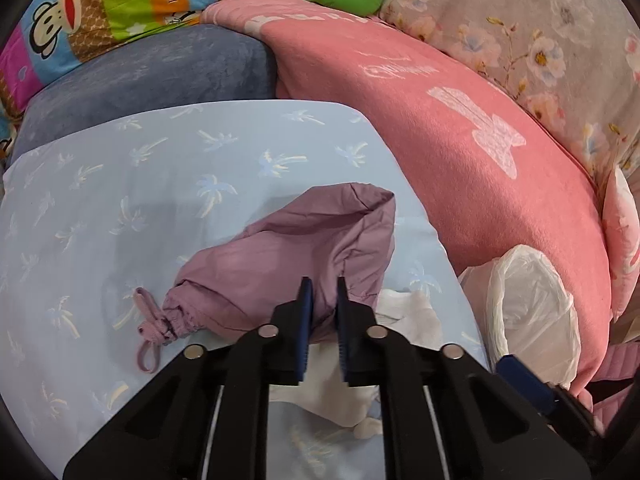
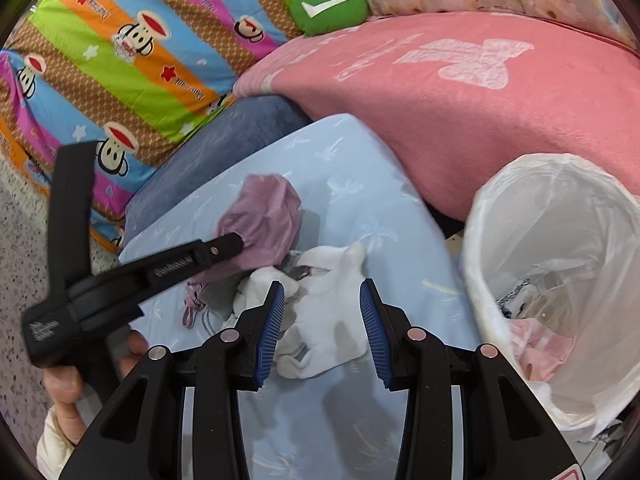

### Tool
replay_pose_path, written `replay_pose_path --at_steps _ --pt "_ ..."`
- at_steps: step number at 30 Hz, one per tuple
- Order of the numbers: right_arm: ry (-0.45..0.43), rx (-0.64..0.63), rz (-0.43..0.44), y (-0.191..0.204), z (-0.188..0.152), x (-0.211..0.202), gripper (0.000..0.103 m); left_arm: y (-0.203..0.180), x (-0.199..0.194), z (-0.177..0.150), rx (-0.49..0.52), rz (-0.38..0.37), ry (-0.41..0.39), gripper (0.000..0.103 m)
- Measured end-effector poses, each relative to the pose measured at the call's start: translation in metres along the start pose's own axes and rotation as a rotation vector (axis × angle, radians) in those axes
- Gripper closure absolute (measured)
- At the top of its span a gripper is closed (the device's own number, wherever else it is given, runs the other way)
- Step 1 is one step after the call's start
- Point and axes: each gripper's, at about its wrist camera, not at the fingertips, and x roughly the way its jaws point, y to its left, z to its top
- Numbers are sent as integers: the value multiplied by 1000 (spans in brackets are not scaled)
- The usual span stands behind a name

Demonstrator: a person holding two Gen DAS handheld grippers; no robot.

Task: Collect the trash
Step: 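Grasp the mauve pouch with the left tool while the right tool grasps the white cloth, then lift both items and carry them over the wastebasket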

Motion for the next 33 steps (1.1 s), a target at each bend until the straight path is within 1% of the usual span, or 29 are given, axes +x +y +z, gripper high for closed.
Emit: replay_pose_path --at_steps 4,9,14,15,17,18,19,21,27,33 --pt "33 -25 27 17 -3 19 64 19 -19 2 -35 4 -40 96" --pt "63 -59 55 38 -9 38 64 33 -32 7 -64 14 -69 96" --pt "101 -67 56 48 -14 59 64 44 -46 9 -92 14 -94 96" --pt "104 -67 55 49 -15 61 67 45 -49 10 -93 16 -100 96" --pt "111 -67 51 51 -16 63 86 47 -55 10 -96 16 -110 96" --pt "113 -66 54 51 -17 63 90 48 -58 11 -97 17 -115 96" --pt "110 -66 59 52 -16 61 94 48 -61 11 -98 19 -122 96" --pt "91 -66 65 54 -15 53 96 47 -67 12 -94 22 -135 96" --pt "8 -87 97 63 -5 15 96 39 -87 13 -87 -1 -167 96" --pt "-91 -88 117 66 8 -33 96 17 -109 13 -55 -31 -205 96"
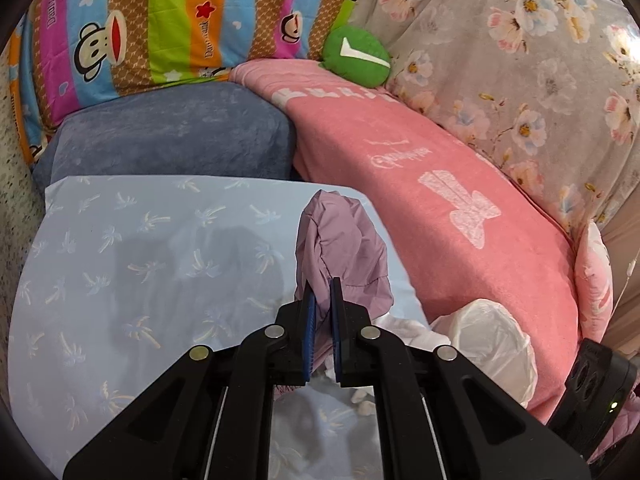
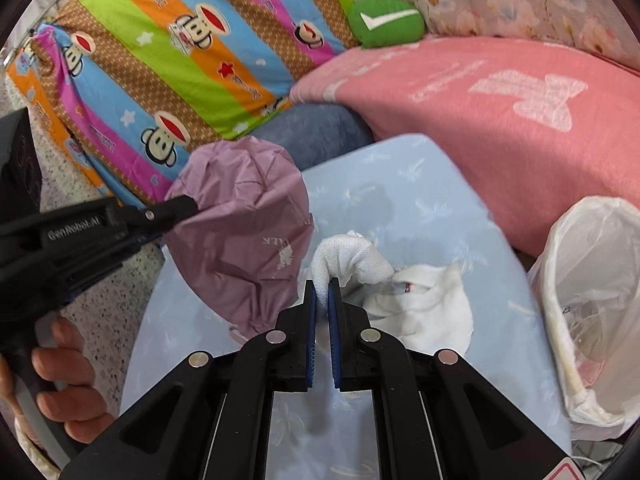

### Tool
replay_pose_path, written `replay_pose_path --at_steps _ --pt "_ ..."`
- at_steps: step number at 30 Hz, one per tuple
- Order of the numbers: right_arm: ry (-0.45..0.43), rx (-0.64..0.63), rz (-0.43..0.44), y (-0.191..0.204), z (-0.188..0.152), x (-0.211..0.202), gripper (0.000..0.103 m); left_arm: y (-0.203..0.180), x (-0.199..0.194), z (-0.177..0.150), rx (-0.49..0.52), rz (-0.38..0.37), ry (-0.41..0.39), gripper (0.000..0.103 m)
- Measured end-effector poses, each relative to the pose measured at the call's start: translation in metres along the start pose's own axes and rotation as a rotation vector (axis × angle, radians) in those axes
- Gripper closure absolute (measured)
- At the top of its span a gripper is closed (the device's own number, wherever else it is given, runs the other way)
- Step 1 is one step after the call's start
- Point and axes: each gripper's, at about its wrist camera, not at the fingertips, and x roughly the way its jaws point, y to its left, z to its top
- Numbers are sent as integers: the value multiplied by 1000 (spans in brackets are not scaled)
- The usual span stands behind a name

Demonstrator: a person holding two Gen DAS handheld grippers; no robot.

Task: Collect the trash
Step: 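Lift both items and carry them over the wastebasket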

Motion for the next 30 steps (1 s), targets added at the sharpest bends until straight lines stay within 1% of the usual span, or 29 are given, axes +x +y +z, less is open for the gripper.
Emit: replay_pose_path --at_steps 6,11,16,22,30 --pt "-81 8 -11 -6 10 -44 96 -30 -16 -2 45 -40 -27 96" --pt "-142 26 -40 -21 16 -78 96 -59 -23 -5 84 -74 -37 96" --pt "-195 59 -78 -45 17 -114 96 -89 -23 -12 127 -109 -28 96" --pt "-245 112 -135 -81 16 -147 96 -126 -18 -21 189 -155 -5 96" --pt "-287 173 -195 -125 6 -180 96 -168 -11 -33 253 -198 21 96"
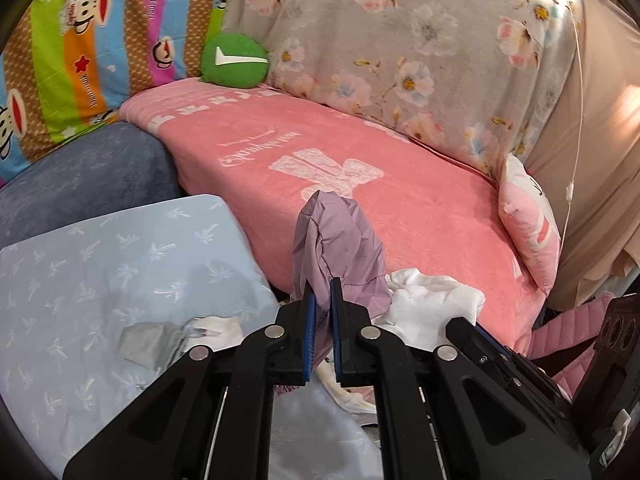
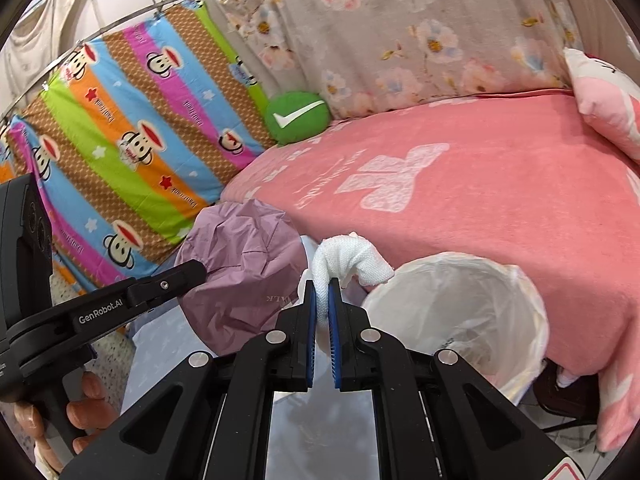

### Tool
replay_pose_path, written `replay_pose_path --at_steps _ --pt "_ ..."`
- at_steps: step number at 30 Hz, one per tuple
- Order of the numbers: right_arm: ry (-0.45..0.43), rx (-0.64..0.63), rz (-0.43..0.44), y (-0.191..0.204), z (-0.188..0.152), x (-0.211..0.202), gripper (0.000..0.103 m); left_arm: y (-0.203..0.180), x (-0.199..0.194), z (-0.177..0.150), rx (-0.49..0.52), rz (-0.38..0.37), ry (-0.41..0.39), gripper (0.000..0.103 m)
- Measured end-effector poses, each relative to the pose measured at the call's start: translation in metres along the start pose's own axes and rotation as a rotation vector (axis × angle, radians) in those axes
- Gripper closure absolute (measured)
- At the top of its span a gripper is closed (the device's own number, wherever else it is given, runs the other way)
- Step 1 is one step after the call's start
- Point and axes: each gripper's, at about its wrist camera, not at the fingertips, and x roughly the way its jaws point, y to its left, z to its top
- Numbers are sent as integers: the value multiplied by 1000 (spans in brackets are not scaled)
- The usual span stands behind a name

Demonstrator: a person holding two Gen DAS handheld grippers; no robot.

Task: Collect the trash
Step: 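Lift both items and carry them over the wastebasket, then open both tools to drop the items into the wastebasket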

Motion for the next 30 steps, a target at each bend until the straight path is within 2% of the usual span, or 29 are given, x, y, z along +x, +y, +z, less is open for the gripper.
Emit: replay_pose_path --at_steps 12,19,24,26,27,28,29,30 --pt "-25 67 -60 -50 2 -15 96 -49 29 -3 72 -63 47 96" --pt "-20 90 -71 -64 4 -13 96 -66 43 -3 98 -85 61 96" --pt "-17 88 -74 -65 5 -9 96 -67 54 -4 76 -97 93 93" --pt "-16 88 -75 -66 5 -8 96 -67 56 -5 74 -95 95 86" --pt "-15 89 -77 -66 6 -7 96 -67 56 -4 74 -94 93 75" --pt "-14 90 -79 -66 6 -6 95 -67 56 -4 72 -88 88 58" --pt "-12 93 -80 -66 5 -5 92 -67 55 -4 69 -73 78 48" --pt "-10 95 -81 -66 4 -4 92 -66 53 -4 64 -54 63 32"
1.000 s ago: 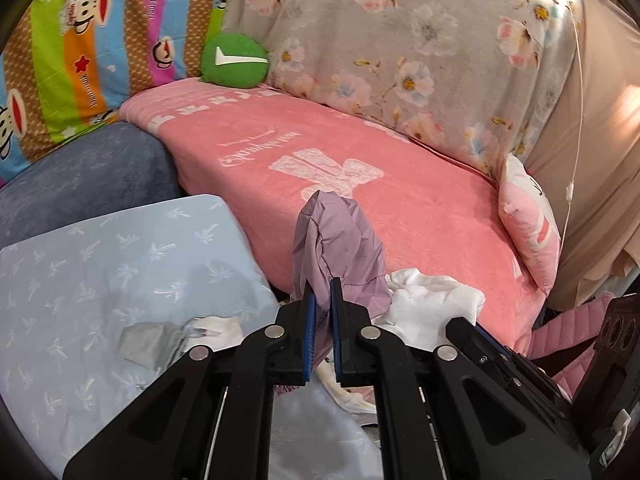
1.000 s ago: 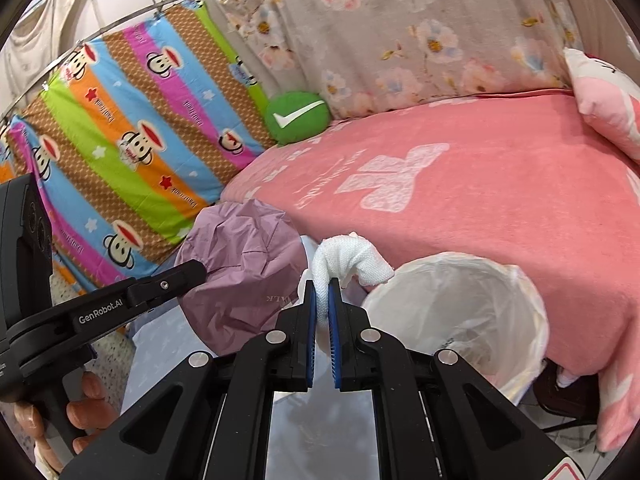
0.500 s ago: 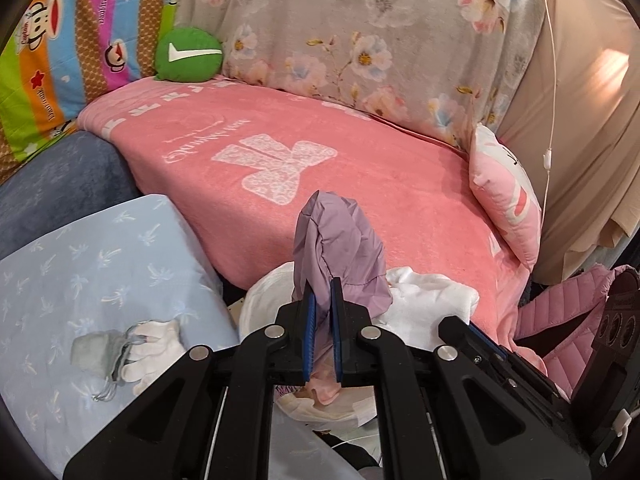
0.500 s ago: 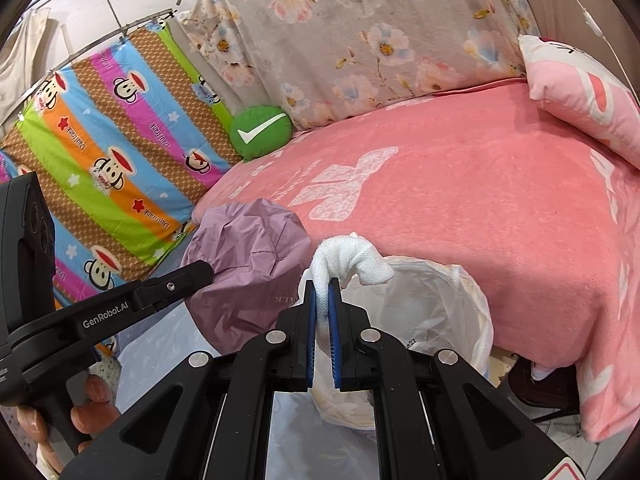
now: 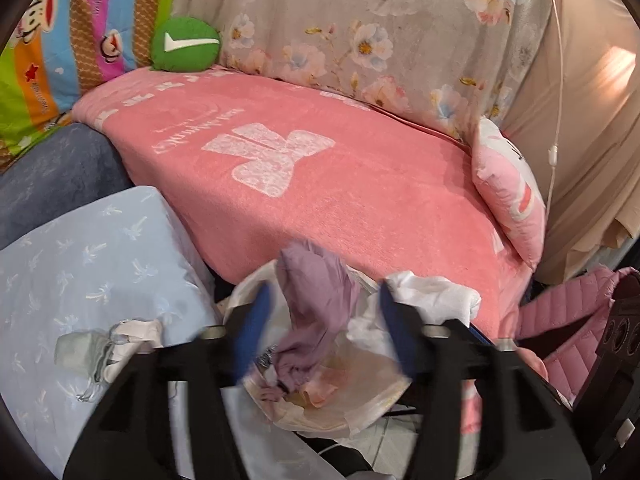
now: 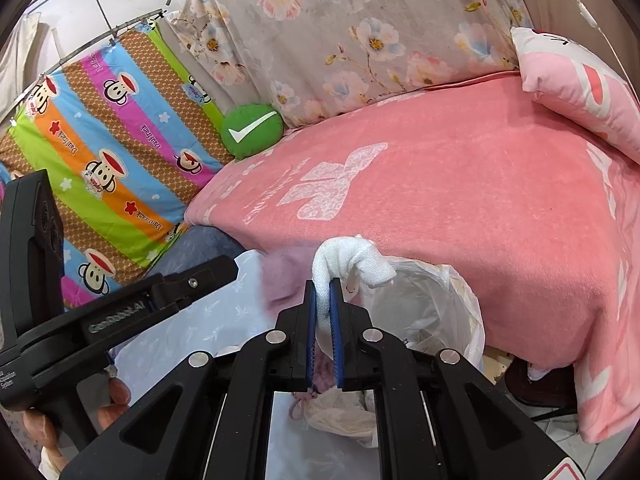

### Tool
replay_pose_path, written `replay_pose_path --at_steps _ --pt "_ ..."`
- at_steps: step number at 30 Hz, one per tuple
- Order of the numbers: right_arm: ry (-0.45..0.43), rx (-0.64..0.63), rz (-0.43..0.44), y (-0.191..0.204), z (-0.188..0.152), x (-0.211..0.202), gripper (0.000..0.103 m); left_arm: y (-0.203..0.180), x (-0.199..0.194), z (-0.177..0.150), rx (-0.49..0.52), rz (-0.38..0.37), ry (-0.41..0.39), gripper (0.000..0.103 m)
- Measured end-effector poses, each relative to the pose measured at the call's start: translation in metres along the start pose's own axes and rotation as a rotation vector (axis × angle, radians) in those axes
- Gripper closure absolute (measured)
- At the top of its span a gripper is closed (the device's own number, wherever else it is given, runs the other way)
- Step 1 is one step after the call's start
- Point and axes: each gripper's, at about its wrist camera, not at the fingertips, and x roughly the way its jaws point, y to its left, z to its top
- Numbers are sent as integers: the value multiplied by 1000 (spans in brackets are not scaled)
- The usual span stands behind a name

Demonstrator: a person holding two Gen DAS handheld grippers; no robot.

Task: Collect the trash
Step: 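Open both tools to drop the items into the wastebasket, then move both tools back over the grey pouch and white glove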

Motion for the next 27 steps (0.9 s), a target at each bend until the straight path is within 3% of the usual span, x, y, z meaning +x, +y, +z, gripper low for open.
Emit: replay_pose_path --at_steps 1,27 --pt "1 2 0 2 -1 0 92 1 -3 0 -6 21 -20 26" --pt "55 -61 18 37 -16 23 79 48 -6 -14 -66 99 -14 26"
